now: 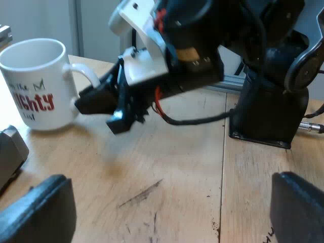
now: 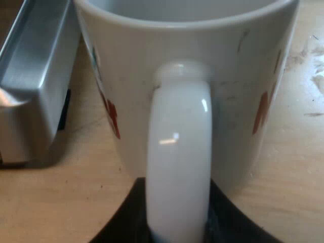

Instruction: Remove mug from coffee machine

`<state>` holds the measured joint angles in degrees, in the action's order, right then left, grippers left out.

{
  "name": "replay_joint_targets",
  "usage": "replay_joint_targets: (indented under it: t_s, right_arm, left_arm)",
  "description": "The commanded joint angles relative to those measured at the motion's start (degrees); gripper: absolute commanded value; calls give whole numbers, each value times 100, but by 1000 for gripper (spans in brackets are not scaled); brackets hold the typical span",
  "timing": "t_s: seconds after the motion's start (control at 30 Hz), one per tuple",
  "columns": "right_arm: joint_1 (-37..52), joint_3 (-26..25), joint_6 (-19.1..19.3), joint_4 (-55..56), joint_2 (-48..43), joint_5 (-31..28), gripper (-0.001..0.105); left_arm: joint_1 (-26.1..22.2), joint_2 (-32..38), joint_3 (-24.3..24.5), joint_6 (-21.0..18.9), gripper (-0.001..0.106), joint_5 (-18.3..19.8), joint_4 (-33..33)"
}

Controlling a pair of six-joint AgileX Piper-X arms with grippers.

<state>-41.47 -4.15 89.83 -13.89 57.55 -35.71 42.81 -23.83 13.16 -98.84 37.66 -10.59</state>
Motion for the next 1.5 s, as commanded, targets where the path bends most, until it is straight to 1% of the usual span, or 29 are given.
replay_joint_targets:
  t_s: [0.03,0.1,0.17,0.27,0.4,0.5,0.57,0.63,0.73,0.8,0.83,0.9,0.93,0.97,1.0,1.07,1.13,1.17,1.2,1.3,1.33,1.47,1.5]
  right_arm:
    - [323,-38,193,-405,-74,235,0]
    - [539,-38,270,-412,-74,615,0]
    - [617,-38,482,-412,-74,777,0]
    - [617,-38,733,-479,-74,772,0]
    - [617,-38,731,-545,61,772,0]
    - [617,-38,719,-636,341,772,0]
    - [617,-38,604,-694,452,772,0]
    - [617,-38,470,-694,512,772,0]
    - [617,-38,272,-656,548,772,0]
    - [617,-38,130,-642,548,943,0]
    - [617,-38,125,-604,548,1104,0]
    - [617,-38,126,-499,548,1323,1]
    - [617,-38,116,-393,548,1424,4]
    - [617,-38,122,-311,548,1430,11]
    - [617,-38,122,-308,534,1429,14]
    - [617,-38,122,-309,534,1521,36]
    - [617,-38,122,-309,534,1564,41]
    - [617,-38,122,-309,534,1601,52]
    - [617,-38,122,-309,534,1614,54]
    - [617,-38,122,-309,534,1619,55]
    - [617,-52,-5,-253,534,1669,59]
    - [617,-117,-301,276,419,1723,59]
    - [617,-137,-369,481,350,1856,59]
  left_arm:
    - [33,-8,-1,-9,80,62,65]
    - [33,-8,-1,-9,80,62,65]
    - [33,-8,-1,-9,80,62,65]
    - [33,-8,-1,-9,80,62,65]
    - [33,-8,-1,-9,80,62,65]
    - [33,-8,-1,-9,80,23,65]
    - [33,-8,-1,-9,80,2,65]
    - [33,-8,-1,-9,80,-104,65]
    - [33,-8,-1,-32,80,-466,55]
    - [33,-8,-1,-93,80,-755,31]
    - [33,-8,-1,-218,80,-927,17]
    - [33,-8,-1,-287,80,-1062,18]
    - [33,-8,-1,-285,80,-1104,18]
    - [33,-8,-1,-285,80,-1140,18]
    - [33,-8,-1,-285,80,-1155,18]
    - [33,-8,-1,-285,80,-1273,18]
    - [33,-8,-1,-285,80,-1305,18]
    - [33,-8,-1,-285,80,-1308,18]
    - [33,-8,-1,-285,80,-1308,18]
    - [33,-8,-1,-285,80,-1308,18]
    - [33,-8,-1,-285,80,-1308,18]
    - [33,-8,-1,-285,80,-1321,18]
    - [33,-8,-1,-285,80,-1355,18]
